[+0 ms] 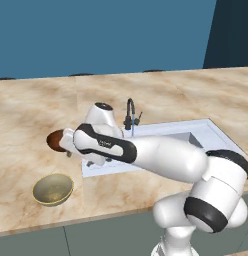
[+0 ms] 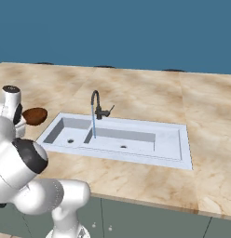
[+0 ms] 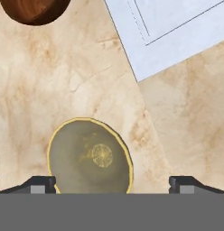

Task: Rinse each bowl for a few seconds and place them down in the sink or on the counter.

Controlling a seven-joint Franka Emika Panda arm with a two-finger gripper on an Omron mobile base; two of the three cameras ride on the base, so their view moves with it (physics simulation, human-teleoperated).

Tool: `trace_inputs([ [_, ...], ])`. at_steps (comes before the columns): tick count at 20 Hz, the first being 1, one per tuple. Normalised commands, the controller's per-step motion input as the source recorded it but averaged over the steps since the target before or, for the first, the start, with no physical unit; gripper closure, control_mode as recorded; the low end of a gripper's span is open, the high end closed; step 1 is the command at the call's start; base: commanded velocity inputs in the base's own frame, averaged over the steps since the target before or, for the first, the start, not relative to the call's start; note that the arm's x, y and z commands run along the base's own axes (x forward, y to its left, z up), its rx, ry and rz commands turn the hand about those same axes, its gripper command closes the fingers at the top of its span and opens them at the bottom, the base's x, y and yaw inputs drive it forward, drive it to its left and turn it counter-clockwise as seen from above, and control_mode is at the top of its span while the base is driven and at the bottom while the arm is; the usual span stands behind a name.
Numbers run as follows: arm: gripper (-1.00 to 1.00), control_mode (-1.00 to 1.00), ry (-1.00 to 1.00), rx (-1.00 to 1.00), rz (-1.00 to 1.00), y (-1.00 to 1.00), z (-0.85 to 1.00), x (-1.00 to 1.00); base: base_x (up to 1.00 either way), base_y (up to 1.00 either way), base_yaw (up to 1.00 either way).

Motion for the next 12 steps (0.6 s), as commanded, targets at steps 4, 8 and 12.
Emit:
trace_inputs([
  [4, -1.0, -1.0, 0.0, -0.01, 0.11, -0.11, 0.1, -0.3, 0.0, 0.0, 0.0],
  [8, -1.0, -1.0, -0.01, 0.0, 0.09, 0.0, 0.0, -0.27, 0.0, 0.0, 0.0],
  [12, -1.0, -1.0, -0.02, -0.02, 0.07, 0.0, -0.08, -0.2, 0.0, 0.0, 0.0],
])
